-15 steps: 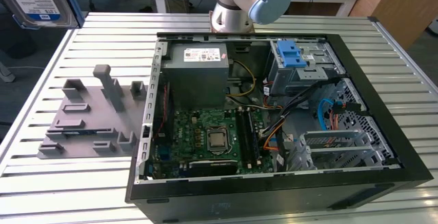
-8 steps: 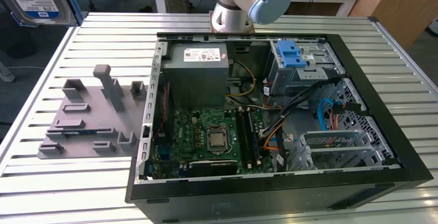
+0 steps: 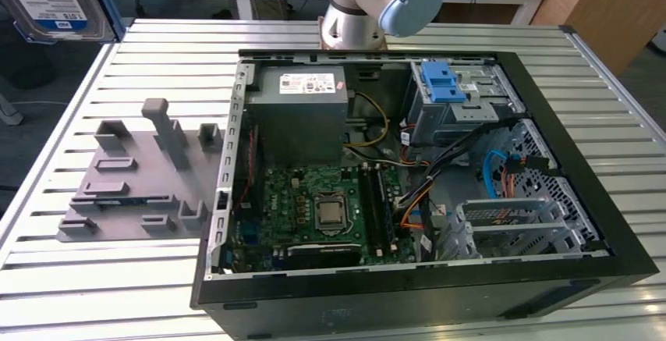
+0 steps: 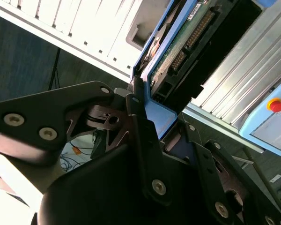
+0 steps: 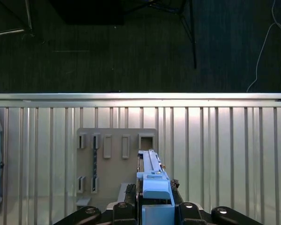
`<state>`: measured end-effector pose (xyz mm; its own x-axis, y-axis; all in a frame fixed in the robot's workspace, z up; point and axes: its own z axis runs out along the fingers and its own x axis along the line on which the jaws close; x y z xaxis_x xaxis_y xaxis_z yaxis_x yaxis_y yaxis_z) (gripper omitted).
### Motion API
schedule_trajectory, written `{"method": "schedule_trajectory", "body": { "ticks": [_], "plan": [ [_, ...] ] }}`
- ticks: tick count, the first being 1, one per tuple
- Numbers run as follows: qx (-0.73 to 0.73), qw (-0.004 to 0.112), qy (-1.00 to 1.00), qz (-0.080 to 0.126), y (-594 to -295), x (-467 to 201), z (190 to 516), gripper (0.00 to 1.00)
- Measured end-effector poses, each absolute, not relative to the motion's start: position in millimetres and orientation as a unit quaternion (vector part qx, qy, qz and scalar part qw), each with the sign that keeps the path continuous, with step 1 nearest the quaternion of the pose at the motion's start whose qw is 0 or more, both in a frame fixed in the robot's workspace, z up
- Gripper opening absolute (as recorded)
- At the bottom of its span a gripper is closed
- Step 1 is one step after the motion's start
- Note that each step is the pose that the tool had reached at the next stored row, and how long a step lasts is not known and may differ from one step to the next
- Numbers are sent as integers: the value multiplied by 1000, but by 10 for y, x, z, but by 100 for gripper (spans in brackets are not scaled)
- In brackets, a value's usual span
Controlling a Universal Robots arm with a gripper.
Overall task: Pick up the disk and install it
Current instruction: 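Pick up the disk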
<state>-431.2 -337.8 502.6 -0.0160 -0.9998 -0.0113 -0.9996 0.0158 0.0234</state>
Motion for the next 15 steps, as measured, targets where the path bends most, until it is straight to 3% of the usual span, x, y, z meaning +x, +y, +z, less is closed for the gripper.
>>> {"method": "schedule_trajectory", "body": {
  "ticks": [15],
  "plan": [
    [701,5,-713,-13,-3672,-4263,5011,36]
  ]
}}
